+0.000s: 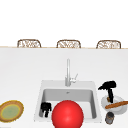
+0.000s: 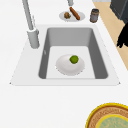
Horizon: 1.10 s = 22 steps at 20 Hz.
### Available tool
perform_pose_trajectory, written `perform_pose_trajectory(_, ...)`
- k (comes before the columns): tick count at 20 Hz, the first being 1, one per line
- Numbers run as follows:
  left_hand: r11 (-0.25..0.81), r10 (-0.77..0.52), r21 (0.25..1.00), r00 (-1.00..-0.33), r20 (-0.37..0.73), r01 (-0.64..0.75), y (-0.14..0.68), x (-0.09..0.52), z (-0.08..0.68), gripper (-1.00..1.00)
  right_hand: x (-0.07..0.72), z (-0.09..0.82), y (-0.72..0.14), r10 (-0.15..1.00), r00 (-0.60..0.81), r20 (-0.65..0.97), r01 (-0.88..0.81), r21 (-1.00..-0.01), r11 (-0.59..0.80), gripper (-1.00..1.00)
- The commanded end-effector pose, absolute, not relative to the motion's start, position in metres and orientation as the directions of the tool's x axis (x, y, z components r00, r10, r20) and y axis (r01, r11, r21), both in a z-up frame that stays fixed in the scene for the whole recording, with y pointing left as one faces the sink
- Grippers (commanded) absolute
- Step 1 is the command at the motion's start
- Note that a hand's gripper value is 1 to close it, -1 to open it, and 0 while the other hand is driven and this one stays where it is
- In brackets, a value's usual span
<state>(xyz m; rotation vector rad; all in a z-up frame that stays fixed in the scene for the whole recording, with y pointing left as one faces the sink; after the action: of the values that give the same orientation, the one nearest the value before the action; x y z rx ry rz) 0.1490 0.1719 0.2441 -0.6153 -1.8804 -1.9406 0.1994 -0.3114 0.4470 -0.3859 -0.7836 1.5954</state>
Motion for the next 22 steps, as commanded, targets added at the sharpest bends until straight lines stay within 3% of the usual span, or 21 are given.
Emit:
perform_pose_trajectory(1,-0.043,0.038,0.838,-0.837,0.546,0.544,0.172,0.149,0.244,0.0,0.178,0.444,-0.328,0.959,-0.16,0.233,-0.752,-0.658,0.034,-1.0)
perform_pose_trajectory(22,-0.043,0.038,0.838,-0.837,0.546,0.544,0.172,0.149,0.244,0.0,0.114,0.372,-0.367,0.966,-0.186,0.179,-0.742,-0.67,-0.019,-1.0)
